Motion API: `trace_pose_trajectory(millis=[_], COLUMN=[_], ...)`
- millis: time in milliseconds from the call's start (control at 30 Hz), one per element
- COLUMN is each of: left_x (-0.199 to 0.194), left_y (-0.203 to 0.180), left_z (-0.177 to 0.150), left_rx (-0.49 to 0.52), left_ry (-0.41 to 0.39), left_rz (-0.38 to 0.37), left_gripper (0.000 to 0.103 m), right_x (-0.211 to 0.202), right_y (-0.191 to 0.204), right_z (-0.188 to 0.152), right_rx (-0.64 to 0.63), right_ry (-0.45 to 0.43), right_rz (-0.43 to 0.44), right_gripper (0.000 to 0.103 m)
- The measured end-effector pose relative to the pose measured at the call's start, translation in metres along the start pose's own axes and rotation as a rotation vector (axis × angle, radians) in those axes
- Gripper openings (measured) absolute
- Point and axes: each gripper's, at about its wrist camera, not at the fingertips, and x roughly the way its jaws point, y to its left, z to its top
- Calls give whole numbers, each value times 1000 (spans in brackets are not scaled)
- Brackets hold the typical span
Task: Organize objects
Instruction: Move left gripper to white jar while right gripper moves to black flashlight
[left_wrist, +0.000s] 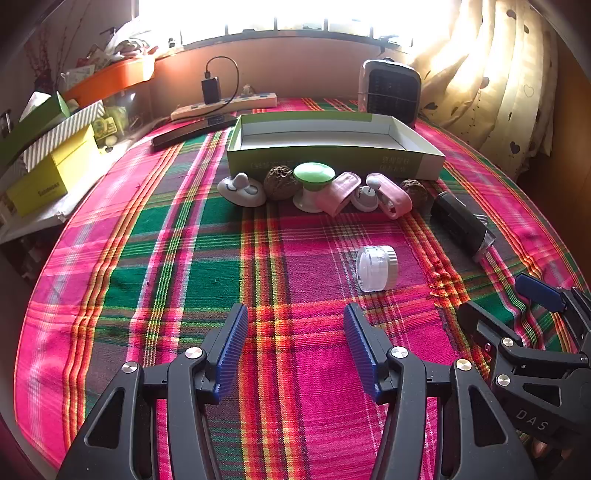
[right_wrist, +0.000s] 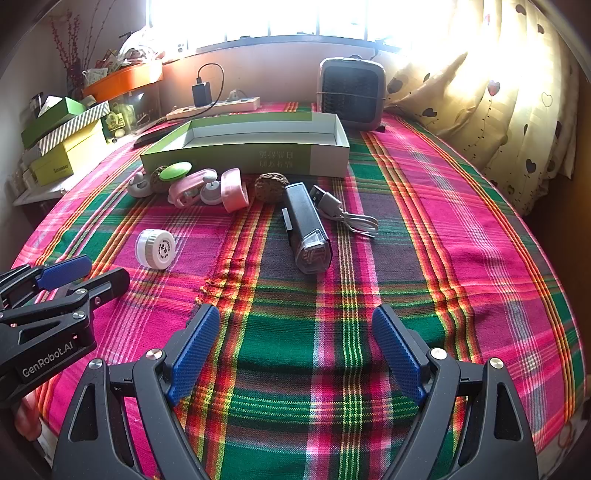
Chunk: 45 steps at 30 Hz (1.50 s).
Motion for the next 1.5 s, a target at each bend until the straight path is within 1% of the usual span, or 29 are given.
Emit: trace_pose_trajectory(millis=[333,500,667,867,1067,1233,1400,1500], left_x=[0,-1,-1,1,5,12,18,22], left_y=[0,3,3,-6,-19,-24,-23,-22], left_z=[0,1,1,6,11,19,26,31], left_rx=[2,7,19,44,77,76,65,60], left_ry=[0,2,6,21,33,46,47,43], left_rz=[-1,-11,-20,-61,-118,-104,-109,-107], left_gripper=[53,53,53,53,53,53,53,53], right_x=[0,-1,-1,5,17,28,36,40], right_y=[0,-2,-6,-20,-24,-22,-18,-17], right_z=[-1,2,3,9,21,30,40,44], right_rx=[0,-26,-26,-11,-38,-57,-87,-89], right_ry=[-1,14,16,41,77,82,81,82], right_rz=[0,33,38,12,35,52,69,77], right_gripper=[85,85,85,85,85,84,77,76])
